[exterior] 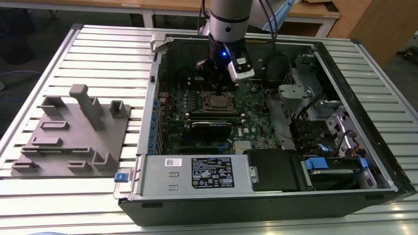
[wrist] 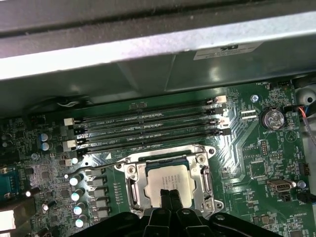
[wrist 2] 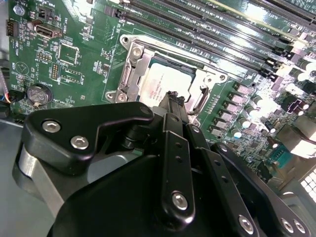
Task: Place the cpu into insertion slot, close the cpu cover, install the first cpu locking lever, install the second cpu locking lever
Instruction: 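Install the first cpu locking lever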
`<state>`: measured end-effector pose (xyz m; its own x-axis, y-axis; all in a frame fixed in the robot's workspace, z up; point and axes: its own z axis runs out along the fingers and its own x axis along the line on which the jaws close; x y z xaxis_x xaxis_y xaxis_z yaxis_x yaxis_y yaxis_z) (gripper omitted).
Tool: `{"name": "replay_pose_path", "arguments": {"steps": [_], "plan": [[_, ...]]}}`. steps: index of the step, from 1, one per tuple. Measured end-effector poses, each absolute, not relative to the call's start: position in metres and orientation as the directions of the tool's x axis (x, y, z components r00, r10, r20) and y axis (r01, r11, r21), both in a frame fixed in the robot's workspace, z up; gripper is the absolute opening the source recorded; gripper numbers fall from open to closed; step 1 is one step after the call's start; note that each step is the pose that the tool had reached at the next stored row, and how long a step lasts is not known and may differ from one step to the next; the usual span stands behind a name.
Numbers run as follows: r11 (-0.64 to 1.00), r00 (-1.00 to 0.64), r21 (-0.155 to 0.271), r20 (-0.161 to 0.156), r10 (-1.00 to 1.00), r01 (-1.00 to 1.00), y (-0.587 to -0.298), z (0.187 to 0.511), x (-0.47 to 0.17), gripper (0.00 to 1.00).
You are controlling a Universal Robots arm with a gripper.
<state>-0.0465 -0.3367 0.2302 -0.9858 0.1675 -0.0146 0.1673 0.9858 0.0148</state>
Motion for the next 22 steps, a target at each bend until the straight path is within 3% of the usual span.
{"name": "replay_pose_path", "arguments": {"steps": [22], "plan": [[0.986, -0.986, 0.015, -0.015, 0.167, 0.167, -0.3367, 0.2339, -0.0498, 0.11]]}}
